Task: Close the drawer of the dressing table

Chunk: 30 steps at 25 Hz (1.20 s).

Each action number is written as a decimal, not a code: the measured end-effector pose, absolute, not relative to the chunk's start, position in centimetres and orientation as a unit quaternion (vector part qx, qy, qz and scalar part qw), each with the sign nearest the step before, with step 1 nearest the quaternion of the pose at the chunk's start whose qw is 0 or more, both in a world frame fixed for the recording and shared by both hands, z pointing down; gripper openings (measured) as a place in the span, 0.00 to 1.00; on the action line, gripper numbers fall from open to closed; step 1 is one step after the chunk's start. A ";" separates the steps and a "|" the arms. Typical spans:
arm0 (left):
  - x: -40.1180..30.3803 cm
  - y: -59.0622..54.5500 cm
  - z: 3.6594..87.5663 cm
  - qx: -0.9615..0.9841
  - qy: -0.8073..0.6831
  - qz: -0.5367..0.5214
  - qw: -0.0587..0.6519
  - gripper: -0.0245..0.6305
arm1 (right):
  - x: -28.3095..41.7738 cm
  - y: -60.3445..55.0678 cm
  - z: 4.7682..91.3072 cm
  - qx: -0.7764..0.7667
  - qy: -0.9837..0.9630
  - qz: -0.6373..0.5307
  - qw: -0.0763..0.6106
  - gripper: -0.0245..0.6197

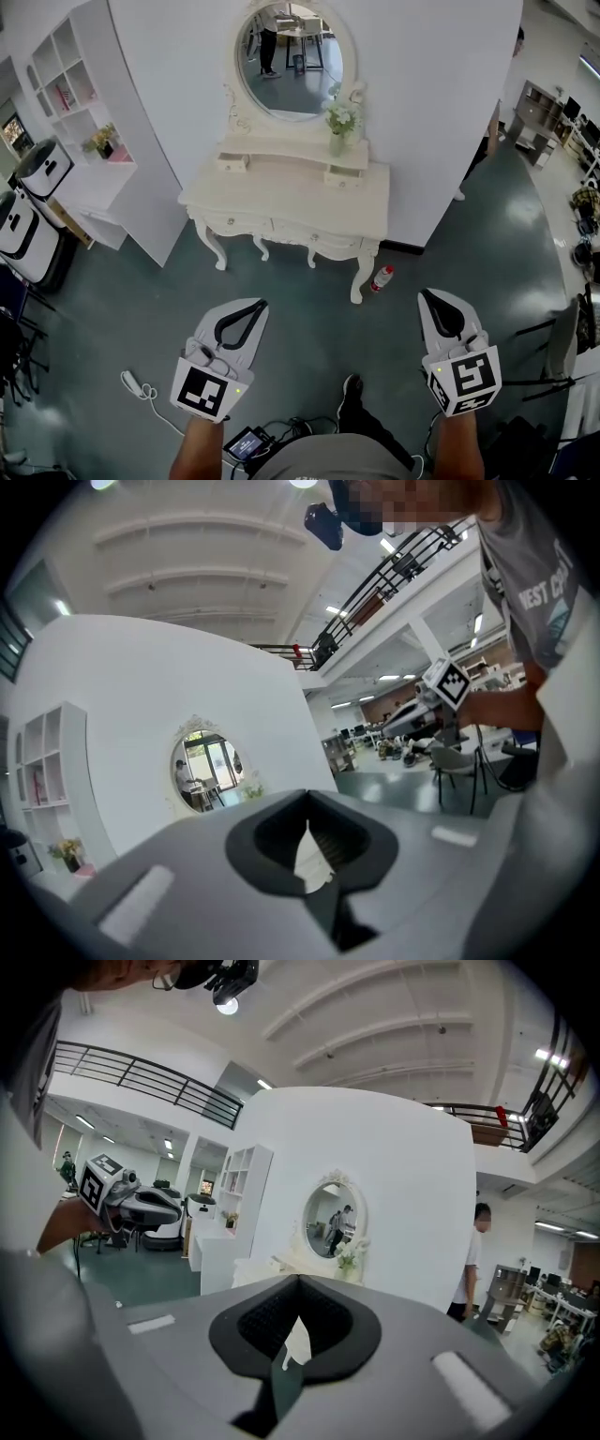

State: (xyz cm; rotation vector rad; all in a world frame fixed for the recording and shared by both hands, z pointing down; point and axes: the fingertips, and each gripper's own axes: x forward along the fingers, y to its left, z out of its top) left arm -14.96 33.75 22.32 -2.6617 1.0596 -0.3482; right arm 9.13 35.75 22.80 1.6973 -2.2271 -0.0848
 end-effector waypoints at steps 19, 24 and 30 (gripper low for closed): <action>-6.0 20.6 22.8 -0.876 0.444 -0.157 0.106 0.04 | 18.0 17.1 24.0 0.519 -0.840 -0.032 0.154 0.04; -3.6 17.9 23.1 -0.870 0.453 -0.164 0.104 0.04 | 20.4 13.7 24.9 0.511 -0.846 -0.030 0.152 0.04; -2.4 15.5 23.2 -0.870 0.449 -0.174 0.104 0.04 | 21.4 11.6 25.4 0.512 -0.846 -0.021 0.149 0.04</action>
